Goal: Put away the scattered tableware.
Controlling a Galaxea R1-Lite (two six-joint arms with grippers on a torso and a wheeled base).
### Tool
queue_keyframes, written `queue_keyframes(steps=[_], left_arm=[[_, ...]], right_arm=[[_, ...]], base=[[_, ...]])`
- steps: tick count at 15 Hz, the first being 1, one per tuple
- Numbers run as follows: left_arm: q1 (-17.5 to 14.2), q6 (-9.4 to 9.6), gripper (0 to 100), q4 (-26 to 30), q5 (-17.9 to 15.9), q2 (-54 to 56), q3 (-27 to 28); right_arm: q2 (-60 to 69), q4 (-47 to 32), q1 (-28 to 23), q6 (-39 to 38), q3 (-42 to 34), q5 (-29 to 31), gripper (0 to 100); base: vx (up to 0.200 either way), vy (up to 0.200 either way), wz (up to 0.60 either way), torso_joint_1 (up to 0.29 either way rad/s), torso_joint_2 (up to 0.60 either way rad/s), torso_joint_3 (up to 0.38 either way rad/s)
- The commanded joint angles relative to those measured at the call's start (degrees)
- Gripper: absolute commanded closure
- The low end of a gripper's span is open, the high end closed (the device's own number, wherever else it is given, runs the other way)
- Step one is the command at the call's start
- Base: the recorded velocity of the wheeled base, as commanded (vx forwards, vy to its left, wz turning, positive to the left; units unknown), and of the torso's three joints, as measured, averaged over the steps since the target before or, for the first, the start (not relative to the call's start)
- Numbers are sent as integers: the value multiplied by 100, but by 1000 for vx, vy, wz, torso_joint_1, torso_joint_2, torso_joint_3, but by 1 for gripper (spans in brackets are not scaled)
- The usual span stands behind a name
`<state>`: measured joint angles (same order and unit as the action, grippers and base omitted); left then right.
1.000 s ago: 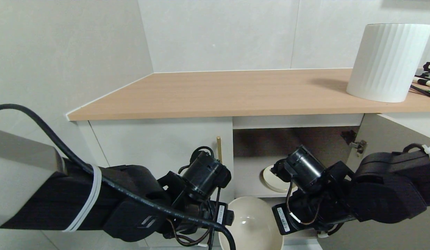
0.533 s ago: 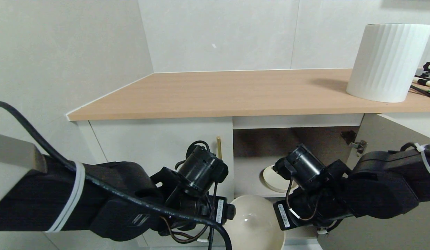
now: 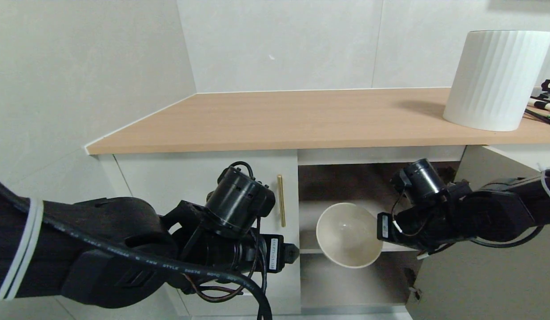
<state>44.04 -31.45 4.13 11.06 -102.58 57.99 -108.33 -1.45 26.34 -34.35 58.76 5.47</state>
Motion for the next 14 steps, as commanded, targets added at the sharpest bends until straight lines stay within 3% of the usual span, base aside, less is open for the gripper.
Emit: queue_keyframes(steps=[1,5,14], left_arm=[[-1,-1,0,0,2,37,2],[-19,-1,0,0,11,37,2],[-10,-10,0,0,11,28,2]], right_arm=[[-277,391,-402,-212,-14,6,100],[-901,1349,-639,-476,-66,121,100],[-1630,2325,-877,-722,127,499,100]], base=[[0,0,0,0,0,0],[0,0,0,0,0,0],[0,0,0,0,0,0]])
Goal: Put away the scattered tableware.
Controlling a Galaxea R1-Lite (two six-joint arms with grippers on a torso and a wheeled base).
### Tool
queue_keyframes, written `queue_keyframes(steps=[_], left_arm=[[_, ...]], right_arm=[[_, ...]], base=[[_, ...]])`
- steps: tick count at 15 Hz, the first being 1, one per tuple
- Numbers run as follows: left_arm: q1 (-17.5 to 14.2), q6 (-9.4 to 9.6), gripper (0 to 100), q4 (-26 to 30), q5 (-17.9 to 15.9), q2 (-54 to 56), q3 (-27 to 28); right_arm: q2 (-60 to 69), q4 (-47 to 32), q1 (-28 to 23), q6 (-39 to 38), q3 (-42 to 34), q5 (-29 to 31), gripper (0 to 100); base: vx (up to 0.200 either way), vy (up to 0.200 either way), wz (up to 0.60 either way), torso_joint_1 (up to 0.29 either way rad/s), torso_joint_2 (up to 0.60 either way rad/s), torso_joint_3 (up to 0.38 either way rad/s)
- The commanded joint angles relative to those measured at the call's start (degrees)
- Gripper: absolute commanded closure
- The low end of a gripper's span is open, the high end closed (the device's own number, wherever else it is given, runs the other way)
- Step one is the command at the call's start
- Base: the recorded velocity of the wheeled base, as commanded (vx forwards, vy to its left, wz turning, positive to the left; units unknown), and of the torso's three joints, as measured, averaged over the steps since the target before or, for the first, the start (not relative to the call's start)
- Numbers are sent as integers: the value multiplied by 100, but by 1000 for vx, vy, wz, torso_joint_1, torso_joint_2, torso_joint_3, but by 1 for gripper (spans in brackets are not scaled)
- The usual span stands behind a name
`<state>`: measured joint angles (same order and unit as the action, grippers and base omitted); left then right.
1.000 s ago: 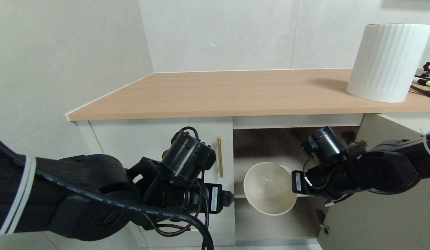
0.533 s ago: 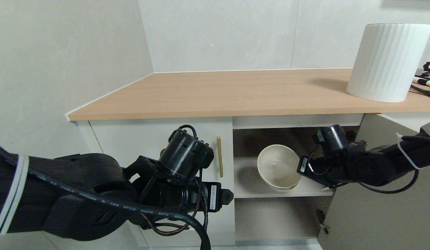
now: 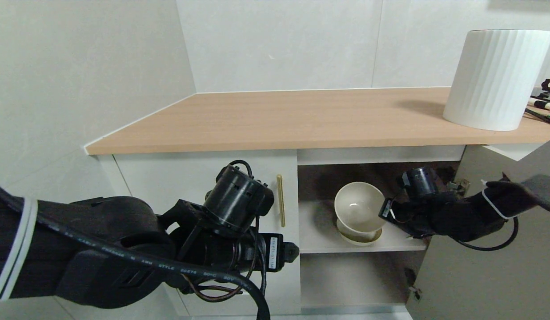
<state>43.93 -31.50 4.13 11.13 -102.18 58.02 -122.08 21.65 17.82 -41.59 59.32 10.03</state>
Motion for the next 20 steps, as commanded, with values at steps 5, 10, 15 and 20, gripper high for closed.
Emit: queue_keyframes(steps=[5,10,15,20], left_arm=[[1,4,0,0,3,-30,-1],[1,4,0,0,3,-30,-1],[1,-5,0,0,3,-30,-1],[1,-5,0,0,3,-47,-1]], right_arm=[[-572,103,-104,20,220,236,100],[-739,103,-104,46,370,236,100],[-888,76,-147,73,510,227,100],[-967,94,-156,160,519,227,100]], base=[[0,0,0,0,0,0],[0,0,0,0,0,0],[0,0,0,0,0,0],[0,0,0,0,0,0]])
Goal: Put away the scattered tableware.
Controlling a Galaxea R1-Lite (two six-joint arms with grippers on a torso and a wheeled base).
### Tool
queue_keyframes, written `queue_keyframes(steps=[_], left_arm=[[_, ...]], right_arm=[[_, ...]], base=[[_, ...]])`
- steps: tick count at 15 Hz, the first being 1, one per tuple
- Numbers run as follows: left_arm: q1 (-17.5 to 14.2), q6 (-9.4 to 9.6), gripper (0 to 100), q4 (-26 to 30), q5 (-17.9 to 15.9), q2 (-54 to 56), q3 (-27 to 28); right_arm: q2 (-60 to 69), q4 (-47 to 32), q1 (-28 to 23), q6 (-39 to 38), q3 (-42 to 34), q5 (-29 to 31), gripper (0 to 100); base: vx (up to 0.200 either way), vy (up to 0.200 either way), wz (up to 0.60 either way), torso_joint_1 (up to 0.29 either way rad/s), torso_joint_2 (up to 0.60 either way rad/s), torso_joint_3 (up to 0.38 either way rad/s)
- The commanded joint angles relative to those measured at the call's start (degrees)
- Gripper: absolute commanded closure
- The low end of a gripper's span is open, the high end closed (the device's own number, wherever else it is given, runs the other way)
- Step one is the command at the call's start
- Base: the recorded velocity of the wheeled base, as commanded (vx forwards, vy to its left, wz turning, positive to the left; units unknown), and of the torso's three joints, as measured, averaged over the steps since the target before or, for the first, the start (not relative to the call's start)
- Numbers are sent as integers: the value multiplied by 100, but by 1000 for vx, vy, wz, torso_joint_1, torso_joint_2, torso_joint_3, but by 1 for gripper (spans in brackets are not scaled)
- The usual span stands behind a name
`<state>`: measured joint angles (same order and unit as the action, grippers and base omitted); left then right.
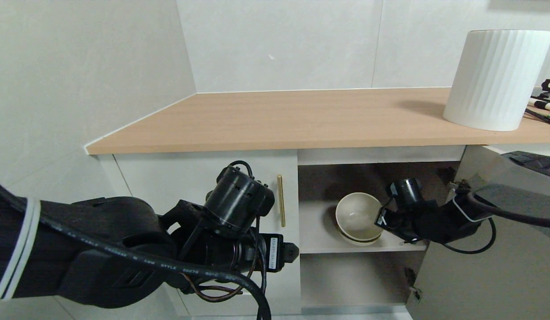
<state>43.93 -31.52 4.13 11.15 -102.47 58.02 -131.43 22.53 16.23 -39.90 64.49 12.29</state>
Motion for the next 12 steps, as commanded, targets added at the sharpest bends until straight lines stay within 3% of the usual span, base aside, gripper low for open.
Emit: queue_keyframes(steps=[1,7,8,12], left_arm=[[1,-3,0,0,1,-18,-1],[1,-3,0,0,1,-18,-1],[1,-3,0,0,1,-18,-1],[1,-3,0,0,1,-9,-1]], right_arm=[[-41,6,3,17,11,2,100],[-58,-20,3,17,73,2,100],[-58,-20,3,17,73,2,0],[-50,-38,3,79,55,-16,0]], base=[[0,0,0,0,0,0],[0,0,0,0,0,0],[0,0,0,0,0,0],[0,0,0,0,0,0]])
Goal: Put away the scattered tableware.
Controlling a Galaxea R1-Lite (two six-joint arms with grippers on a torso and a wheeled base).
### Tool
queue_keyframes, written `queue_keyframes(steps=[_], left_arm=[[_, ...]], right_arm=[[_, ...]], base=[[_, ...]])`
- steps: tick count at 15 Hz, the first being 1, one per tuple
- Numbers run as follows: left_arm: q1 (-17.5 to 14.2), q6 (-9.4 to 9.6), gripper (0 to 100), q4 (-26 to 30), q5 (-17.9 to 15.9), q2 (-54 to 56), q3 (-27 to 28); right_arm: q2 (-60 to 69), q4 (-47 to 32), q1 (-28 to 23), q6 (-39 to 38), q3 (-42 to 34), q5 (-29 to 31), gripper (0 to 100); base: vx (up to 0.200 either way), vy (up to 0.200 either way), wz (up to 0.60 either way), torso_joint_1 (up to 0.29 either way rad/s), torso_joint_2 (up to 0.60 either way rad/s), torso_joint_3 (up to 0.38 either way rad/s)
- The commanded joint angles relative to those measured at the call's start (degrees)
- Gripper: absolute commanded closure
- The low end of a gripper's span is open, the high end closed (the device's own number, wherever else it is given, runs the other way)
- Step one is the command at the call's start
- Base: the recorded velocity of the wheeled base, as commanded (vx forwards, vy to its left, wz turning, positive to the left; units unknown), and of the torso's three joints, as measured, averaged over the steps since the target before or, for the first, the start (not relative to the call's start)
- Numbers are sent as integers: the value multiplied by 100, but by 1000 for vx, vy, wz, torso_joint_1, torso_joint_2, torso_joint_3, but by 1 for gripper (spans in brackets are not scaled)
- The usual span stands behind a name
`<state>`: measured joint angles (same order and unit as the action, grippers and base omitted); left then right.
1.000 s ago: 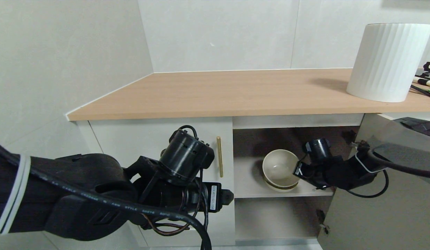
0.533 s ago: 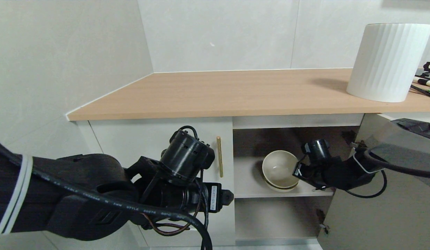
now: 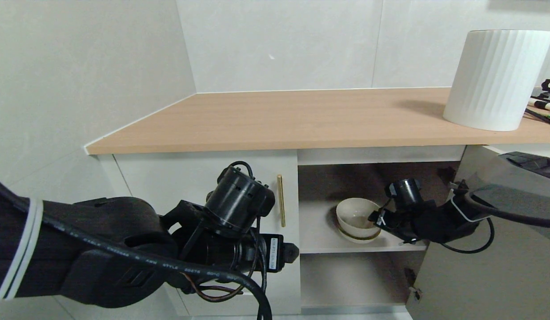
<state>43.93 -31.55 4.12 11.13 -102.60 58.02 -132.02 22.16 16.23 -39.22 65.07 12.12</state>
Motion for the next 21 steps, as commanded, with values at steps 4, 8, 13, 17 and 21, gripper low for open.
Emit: queue_keyframes(steps=[4,8,13,17,21], left_arm=[[-43,-27,0,1,30,55,8],[-394,307,0,177,47,873,-133],[-544,606,0,344,100,1778,-581],[-597,624,0,520,337,2411,-1205],[-632,632,0,467,311,2508,-1302]], right_arm=[[265,-28,12,19,-170,-8,0],[1961,-89,373,635,-1454,-588,0],[3464,-1724,874,960,-1647,-676,0],[4308,-2454,1076,1013,-1840,-737,0],[4405,-2585,1313,977,-2122,-930,0]], base=[[0,0,0,0,0,0],[0,0,0,0,0,0],[0,0,0,0,0,0],[0,0,0,0,0,0],[0,0,0,0,0,0]])
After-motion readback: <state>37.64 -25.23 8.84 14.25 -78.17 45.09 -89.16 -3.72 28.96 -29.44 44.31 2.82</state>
